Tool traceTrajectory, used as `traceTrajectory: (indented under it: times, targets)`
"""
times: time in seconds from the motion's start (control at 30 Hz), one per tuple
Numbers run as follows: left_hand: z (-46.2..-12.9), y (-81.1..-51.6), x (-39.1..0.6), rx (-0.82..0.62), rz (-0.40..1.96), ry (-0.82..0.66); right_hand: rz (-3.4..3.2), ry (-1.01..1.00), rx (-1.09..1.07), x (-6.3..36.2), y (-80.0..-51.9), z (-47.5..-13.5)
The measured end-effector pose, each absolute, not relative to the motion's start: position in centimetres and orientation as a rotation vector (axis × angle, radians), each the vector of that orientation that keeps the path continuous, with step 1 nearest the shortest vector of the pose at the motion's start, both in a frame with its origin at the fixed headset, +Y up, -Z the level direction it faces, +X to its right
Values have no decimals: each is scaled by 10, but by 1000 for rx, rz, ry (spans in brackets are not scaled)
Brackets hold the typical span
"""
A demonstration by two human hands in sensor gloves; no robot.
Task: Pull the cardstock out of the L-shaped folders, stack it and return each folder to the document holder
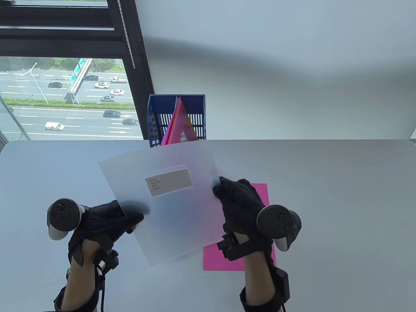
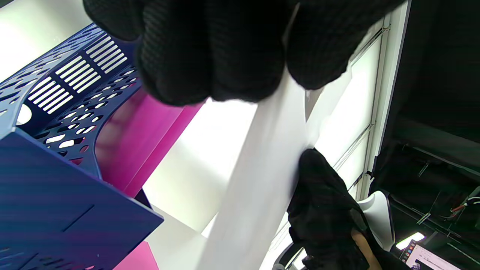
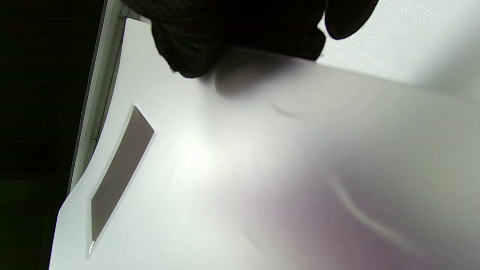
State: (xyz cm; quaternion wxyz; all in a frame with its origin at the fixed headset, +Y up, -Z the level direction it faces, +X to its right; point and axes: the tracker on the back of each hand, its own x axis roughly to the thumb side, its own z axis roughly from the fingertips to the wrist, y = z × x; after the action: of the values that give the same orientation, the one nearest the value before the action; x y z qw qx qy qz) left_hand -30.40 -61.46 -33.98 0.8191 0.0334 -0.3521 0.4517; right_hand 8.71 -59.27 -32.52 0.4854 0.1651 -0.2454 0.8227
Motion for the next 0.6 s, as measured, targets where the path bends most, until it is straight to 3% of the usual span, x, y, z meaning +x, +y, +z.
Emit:
traceTrajectory:
  times: [0.27, 0.37, 0.6]
  targets:
    - [-333, -606, -314, 172, 1040, -764, 1990, -659, 369, 91, -589, -321]
    - [-325, -599, -328, 279, 1083, -722, 2012, -757, 319, 98, -587, -316]
    - [-317, -601, -365, 504, 1264, -585, 1972, -729, 321, 99, -589, -317]
